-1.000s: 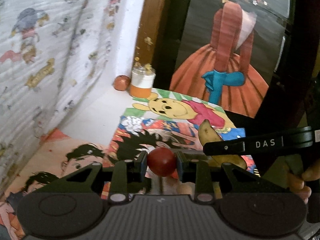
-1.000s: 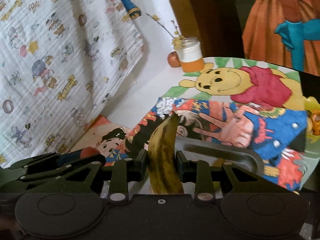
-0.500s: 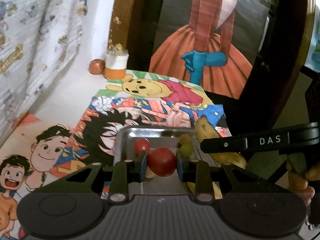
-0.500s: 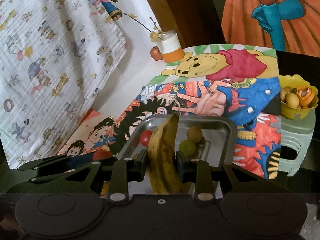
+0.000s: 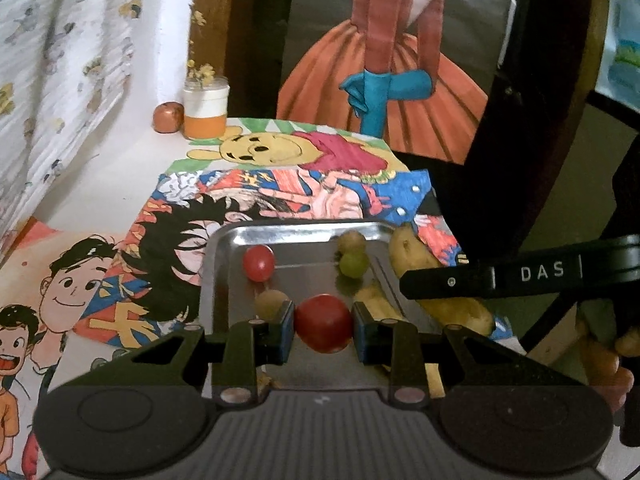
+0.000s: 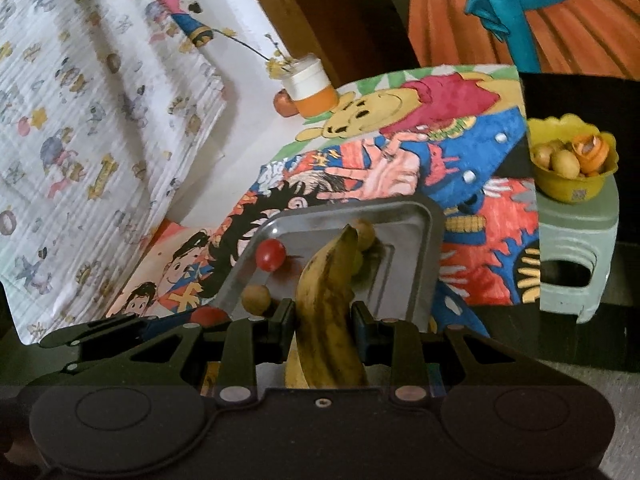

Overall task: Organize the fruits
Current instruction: 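Carry the tomato and banana over the tray with both grippers, then lower the tomato and banana into the tray and open both grippers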

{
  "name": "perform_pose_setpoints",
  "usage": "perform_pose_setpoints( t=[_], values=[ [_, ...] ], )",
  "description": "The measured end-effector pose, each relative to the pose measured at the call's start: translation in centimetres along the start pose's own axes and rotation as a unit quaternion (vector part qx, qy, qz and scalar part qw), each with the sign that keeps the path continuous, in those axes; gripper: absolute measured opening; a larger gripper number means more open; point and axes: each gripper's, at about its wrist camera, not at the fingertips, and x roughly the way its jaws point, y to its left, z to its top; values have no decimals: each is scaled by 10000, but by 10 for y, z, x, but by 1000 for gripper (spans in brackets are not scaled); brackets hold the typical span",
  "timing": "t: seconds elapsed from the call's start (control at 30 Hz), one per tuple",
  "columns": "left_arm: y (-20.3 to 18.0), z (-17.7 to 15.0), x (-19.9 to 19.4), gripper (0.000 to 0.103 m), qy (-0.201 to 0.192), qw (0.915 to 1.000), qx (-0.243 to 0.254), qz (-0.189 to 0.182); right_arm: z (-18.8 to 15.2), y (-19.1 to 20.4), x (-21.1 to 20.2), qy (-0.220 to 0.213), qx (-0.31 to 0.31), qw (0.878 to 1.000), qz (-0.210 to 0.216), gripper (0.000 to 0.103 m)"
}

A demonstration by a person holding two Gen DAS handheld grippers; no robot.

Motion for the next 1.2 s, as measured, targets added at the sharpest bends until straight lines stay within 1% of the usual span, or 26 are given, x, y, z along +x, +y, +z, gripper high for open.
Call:
perform_pose_setpoints(
  t=[0.23,0.5,0.77,0.93,1.2],
  values=[
    [-3,-3,6,33,117,9998,139,-9,-5,-4,4,28,113,9999,7,32],
    [-8,-4,12,33,242,9991,339,75,-9,-5,8,45,199,9998,-2,32],
    [-10,-6,16,33,370,9983,443,39,-11,-6,8,19,311,9995,4,32],
    [-11,-7,19,33,455,9978,476,78,-12,-8,7,9,380,9993,37,32],
    [-11,-7,20,34,440,9978,492,92,-13,-10,8,-2,492,9987,90,32]
  ],
)
